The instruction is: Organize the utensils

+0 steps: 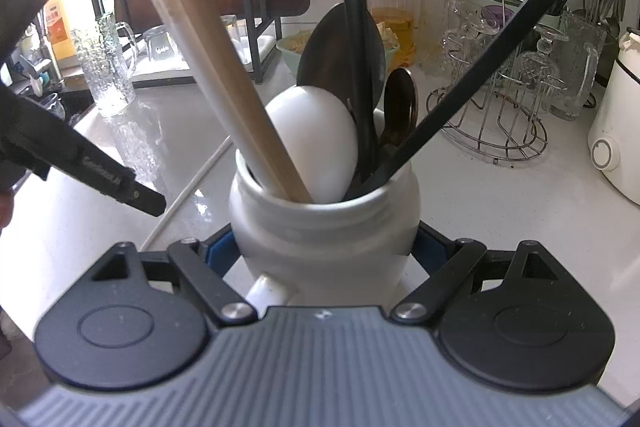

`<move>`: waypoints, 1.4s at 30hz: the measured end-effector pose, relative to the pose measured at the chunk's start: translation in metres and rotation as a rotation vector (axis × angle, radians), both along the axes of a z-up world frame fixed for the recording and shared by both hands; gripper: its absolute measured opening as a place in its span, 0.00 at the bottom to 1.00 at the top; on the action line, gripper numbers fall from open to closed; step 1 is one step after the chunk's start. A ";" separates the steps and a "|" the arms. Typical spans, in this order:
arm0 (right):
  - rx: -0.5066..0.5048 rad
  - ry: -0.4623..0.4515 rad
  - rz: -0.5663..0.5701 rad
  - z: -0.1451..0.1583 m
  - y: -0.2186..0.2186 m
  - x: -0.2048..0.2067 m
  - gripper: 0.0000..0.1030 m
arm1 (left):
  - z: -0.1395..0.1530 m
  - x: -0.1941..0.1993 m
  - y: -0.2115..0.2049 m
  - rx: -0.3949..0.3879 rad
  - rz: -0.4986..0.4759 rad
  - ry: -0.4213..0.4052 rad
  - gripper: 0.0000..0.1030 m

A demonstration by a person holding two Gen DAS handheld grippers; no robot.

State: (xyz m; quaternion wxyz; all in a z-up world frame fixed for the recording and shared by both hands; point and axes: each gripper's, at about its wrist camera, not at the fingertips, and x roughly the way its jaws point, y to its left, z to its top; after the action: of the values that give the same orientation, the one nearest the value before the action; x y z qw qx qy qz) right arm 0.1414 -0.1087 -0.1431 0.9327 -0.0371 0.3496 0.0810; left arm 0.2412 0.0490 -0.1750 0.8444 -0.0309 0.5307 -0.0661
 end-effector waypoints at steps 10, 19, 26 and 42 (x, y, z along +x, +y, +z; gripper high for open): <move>-0.007 0.008 0.007 0.001 0.001 0.006 0.88 | 0.000 0.033 0.007 -0.036 0.019 -0.002 0.27; -0.012 0.010 0.010 0.001 0.004 0.020 0.88 | -0.001 0.079 0.009 -0.030 -0.015 -0.015 0.27; -0.017 0.013 0.028 0.001 0.004 0.035 0.88 | -0.012 0.113 0.001 0.012 -0.043 -0.022 0.27; -0.013 0.012 0.064 0.000 -0.001 0.046 0.88 | -0.021 0.148 -0.021 0.136 -0.064 -0.018 0.26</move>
State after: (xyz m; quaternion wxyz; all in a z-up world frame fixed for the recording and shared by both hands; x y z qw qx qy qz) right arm 0.1876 -0.1096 -0.1431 0.9273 -0.0537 0.3542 0.1087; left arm 0.3891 0.0284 -0.1959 0.8469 0.0440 0.5269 -0.0571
